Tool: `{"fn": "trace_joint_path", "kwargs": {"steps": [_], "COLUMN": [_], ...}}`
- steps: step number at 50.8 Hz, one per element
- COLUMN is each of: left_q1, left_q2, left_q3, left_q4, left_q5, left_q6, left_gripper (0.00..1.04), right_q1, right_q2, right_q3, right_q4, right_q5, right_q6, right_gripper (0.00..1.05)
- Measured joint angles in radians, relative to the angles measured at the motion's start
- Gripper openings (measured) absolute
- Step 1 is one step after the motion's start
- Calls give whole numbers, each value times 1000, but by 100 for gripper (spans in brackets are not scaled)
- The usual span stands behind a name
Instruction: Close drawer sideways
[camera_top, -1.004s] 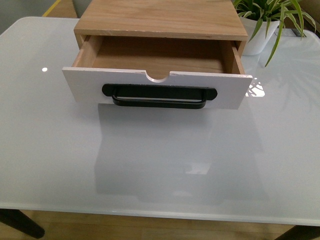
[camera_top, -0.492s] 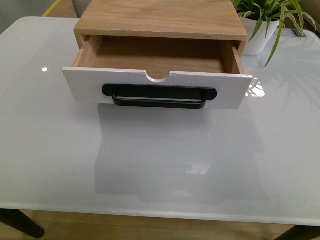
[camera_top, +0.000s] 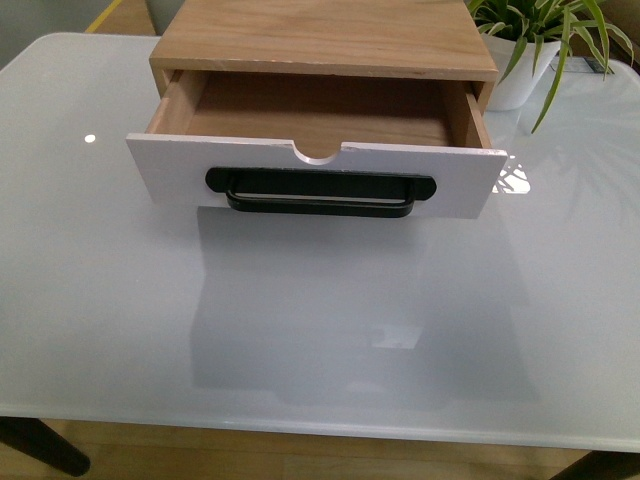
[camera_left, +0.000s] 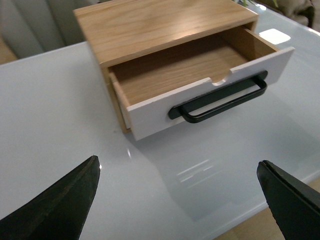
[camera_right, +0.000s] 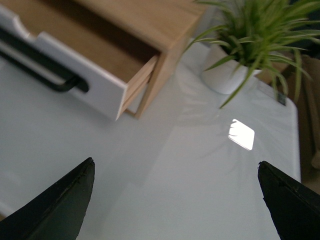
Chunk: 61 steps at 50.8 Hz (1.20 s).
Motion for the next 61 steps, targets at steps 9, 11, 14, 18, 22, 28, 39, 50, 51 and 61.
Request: {"fn": "trace_joint_path", "kwargs": {"steps": [9, 11, 14, 18, 22, 28, 39, 50, 51, 61], "left_q1": [-74, -92, -121, -159, -198, -240, -284, -292, -292, -291], "left_q2": [315, 367, 445, 531, 605, 686, 814, 957, 962, 1028], "left_q3": [102, 124, 158, 193, 219, 252, 314, 422, 426, 482], "left_q4": [68, 64, 61, 59, 55, 56, 68, 95, 96, 102], "left_q5": [139, 170, 190, 194, 194, 193, 190, 206, 207, 214], "left_q6": [249, 319, 415, 518, 604, 682, 763, 774, 774, 770], "left_gripper": [96, 96, 96, 96, 96, 96, 96, 96, 96, 96], "right_q1": [90, 113, 147, 185, 220, 257, 316, 372, 373, 399], "right_q2": [282, 339, 426, 514, 584, 648, 733, 839, 843, 916], "right_q3": [93, 121, 162, 202, 235, 268, 326, 398, 401, 443], "right_q4": [19, 21, 28, 27, 28, 27, 9, 15, 15, 19], "right_q5": [-45, -46, -39, -35, -27, -17, -12, -12, -12, -17], "right_q6": [-357, -430, -534, -628, -693, -752, -821, -863, -864, -877], "right_gripper": [96, 96, 96, 96, 96, 96, 96, 96, 96, 96]}}
